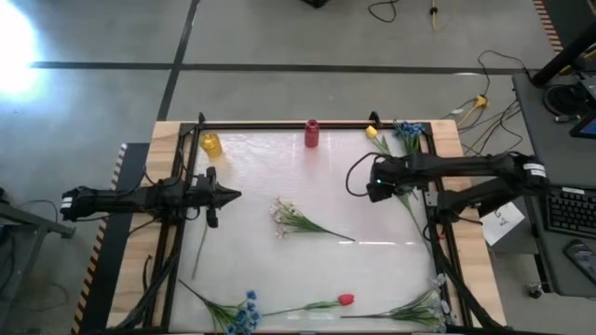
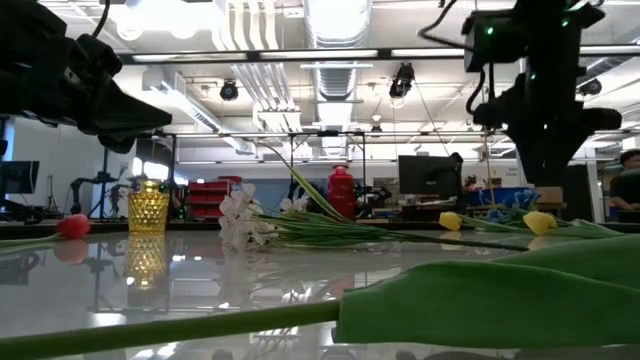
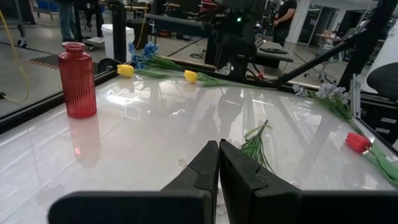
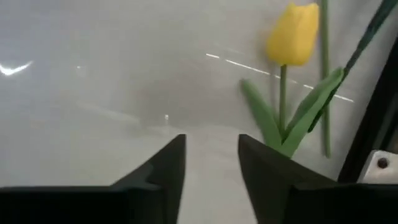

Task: Sort flowers into vase by color
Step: Put the bottom yellow flower into the red vase

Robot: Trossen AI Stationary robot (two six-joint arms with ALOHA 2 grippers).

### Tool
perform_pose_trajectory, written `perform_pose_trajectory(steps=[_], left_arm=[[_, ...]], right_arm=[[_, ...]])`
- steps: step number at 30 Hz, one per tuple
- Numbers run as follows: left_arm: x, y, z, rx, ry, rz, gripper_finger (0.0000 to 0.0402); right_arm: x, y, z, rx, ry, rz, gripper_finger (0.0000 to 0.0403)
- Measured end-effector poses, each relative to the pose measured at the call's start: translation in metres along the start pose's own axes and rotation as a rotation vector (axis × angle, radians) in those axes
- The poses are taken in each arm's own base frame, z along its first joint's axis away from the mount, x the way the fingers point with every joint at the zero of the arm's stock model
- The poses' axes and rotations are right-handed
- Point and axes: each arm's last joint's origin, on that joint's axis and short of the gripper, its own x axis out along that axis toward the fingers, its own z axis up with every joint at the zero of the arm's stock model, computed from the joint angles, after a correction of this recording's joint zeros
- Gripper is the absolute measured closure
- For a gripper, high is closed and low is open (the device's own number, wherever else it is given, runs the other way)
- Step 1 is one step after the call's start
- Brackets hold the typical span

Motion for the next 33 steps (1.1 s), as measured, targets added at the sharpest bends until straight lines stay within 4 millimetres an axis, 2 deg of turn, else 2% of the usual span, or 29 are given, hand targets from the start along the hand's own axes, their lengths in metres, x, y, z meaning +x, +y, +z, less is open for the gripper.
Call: perform_pose_trajectory(steps=[3, 7, 14, 18, 21, 26, 33], left_arm=[[0.0, 0.0, 0.0, 0.0, 0.0, 0.0, 0.0402], [0.0, 0.0, 0.0, 0.0, 0.0, 0.0, 0.0402], [0.0, 0.0, 0.0, 0.0, 0.0, 0.0, 0.0402], [0.0, 0.0, 0.0, 0.0, 0.0, 0.0, 0.0402], [0.0, 0.0, 0.0, 0.0, 0.0, 0.0, 0.0402], [0.0, 0.0, 0.0, 0.0, 0.0, 0.0, 0.0402], [0.0, 0.0, 0.0, 0.0, 0.0, 0.0, 0.0402]], right_arm=[[0.01, -0.001, 0.01, 0.018, 0.023, -0.052, 0.0223], [0.025, -0.006, 0.026, -0.004, 0.07, -0.119, 0.0218], [0.049, -0.017, 0.041, -0.105, 0.16, -0.193, 0.0246], [0.066, -0.022, 0.048, -0.156, 0.178, -0.159, 0.0266], [0.077, -0.029, 0.048, -0.131, 0.243, -0.141, 0.0282], [0.083, -0.034, 0.045, -0.11, 0.252, -0.139, 0.0309], [0.076, -0.033, 0.046, -0.144, 0.199, -0.069, 0.0366]])
